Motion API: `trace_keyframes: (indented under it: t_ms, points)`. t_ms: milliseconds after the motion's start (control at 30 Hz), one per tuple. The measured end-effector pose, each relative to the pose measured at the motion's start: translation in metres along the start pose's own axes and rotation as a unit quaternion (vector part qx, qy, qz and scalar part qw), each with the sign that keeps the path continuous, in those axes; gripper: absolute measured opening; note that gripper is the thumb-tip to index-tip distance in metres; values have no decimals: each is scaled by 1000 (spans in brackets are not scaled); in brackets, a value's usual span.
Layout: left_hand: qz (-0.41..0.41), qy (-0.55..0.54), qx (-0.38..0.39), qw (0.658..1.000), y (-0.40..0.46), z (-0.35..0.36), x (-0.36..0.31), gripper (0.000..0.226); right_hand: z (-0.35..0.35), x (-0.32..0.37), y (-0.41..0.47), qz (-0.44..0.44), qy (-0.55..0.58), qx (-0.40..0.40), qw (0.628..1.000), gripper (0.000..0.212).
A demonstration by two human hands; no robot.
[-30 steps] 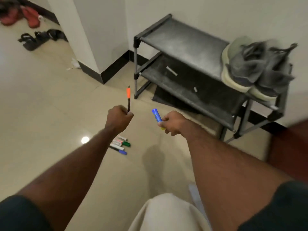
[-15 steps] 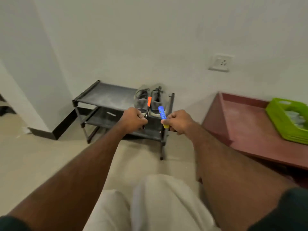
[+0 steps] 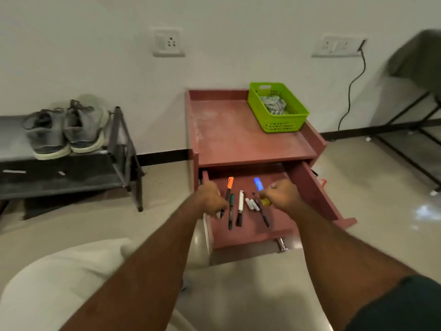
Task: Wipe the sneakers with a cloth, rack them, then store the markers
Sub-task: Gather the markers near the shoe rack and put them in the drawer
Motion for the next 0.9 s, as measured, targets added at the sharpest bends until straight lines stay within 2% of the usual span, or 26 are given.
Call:
trace_keyframes:
  t_ms: [167,267,300,367,467,633,733,833,900]
  points:
    - [-16,48,-22,998,41,52,-16,25,11,-50,32,61,-102,62,991,30]
    - [-48,38,-61,996,66,67,-14,11,25,-60,51,60,-159,90,981,35]
    - [-57,30,-77,995,75,72,-12,7,28,-63,57,55,-177,87,979,40]
    - [-72,37,-108,991,88,80,-9,17,34,-68,68,51,-196,59,978,45]
    - [-90,82,-138,983,103,94,-6,24,42,-76,80,95,-191,21,977,54]
    - [-117,74,-101,985,110,108,5,25,57,-87,91,105,-185,36,976,55]
    - [-134,54,-86,986,106,108,9,26,58,-85,89,91,-145,43,984,48]
    - [-124,1,-99,987,103,98,8,36,51,-72,85,69,-73,38,994,28]
    - [-86,-28,-127,988,100,86,3,32,43,-58,80,36,-52,-7,998,11]
Point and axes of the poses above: each hand's wrist, its own y-axis towards the middle knuckle, its own z-axis out of the palm, x = y × z, the point moved 2 cm from there along y, towards the middle knuckle
